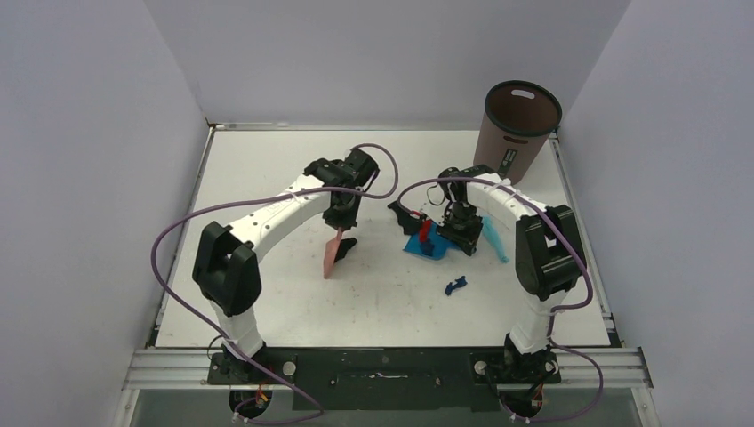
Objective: Sweep away the paper scraps from the table
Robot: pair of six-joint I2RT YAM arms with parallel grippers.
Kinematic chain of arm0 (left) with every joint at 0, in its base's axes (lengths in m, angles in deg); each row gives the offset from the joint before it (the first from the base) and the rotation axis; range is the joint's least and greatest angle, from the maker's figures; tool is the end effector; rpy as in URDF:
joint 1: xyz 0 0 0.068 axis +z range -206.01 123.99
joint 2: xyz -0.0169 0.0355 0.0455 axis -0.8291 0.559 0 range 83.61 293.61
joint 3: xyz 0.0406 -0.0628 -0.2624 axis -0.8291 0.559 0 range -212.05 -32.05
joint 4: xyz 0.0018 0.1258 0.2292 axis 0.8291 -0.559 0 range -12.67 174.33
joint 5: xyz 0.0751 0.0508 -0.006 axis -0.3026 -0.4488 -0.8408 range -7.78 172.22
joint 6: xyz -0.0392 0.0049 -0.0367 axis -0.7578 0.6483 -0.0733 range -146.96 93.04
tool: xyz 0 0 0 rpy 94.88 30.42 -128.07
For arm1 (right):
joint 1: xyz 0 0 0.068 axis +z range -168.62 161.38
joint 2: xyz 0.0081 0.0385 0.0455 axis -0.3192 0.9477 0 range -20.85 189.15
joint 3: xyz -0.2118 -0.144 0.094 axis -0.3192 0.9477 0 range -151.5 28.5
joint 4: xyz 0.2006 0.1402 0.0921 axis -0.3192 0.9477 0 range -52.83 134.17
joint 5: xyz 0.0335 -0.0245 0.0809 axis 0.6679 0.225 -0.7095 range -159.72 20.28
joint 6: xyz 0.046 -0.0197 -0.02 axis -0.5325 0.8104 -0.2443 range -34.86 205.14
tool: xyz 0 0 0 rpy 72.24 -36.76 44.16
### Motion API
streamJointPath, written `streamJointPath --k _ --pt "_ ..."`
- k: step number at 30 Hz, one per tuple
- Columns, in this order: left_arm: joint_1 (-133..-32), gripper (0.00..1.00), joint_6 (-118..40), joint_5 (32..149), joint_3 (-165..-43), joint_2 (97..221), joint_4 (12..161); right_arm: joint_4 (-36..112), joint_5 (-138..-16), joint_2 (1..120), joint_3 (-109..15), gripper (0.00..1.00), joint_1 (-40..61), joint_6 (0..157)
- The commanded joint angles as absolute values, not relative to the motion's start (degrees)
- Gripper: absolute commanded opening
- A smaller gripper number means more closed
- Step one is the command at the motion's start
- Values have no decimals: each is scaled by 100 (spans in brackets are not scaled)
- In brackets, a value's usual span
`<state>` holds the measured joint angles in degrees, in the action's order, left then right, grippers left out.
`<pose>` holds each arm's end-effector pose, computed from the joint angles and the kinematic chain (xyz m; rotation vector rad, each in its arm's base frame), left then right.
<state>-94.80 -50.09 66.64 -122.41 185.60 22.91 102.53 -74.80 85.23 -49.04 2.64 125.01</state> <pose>0.2854 -0.2171 0.2776 0.3188 2.7300 0.1116 0.3061 0.1224 0.1936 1.5646 -2.6586 -0.1522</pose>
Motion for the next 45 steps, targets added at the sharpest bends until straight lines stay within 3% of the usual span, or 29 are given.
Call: streamJointPath --k 1,10,16,22,38,45 --pt "-9416 0 -5128 7060 -12919 19018 3156 10238 -7304 8521 -5133 5 365 12462" --pt "-9439 0 -5253 7624 -14589 20338 3596 10233 -7317 8498 -5084 5 526 12410" --pt "-9583 0 -4914 8638 -15249 20880 3869 10199 -7423 8553 -5125 5 525 12387" --pt "-9923 0 -4340 8984 -15118 20817 3861 10092 -7419 8542 -5131 5 518 12316" --pt "-10136 0 -4872 9035 -14610 19482 3666 9997 -7650 7602 -4441 5 341 12210" --pt "-10117 0 -4459 8225 -16097 19902 2278 10305 -7657 7086 -4025 5 71 12308"
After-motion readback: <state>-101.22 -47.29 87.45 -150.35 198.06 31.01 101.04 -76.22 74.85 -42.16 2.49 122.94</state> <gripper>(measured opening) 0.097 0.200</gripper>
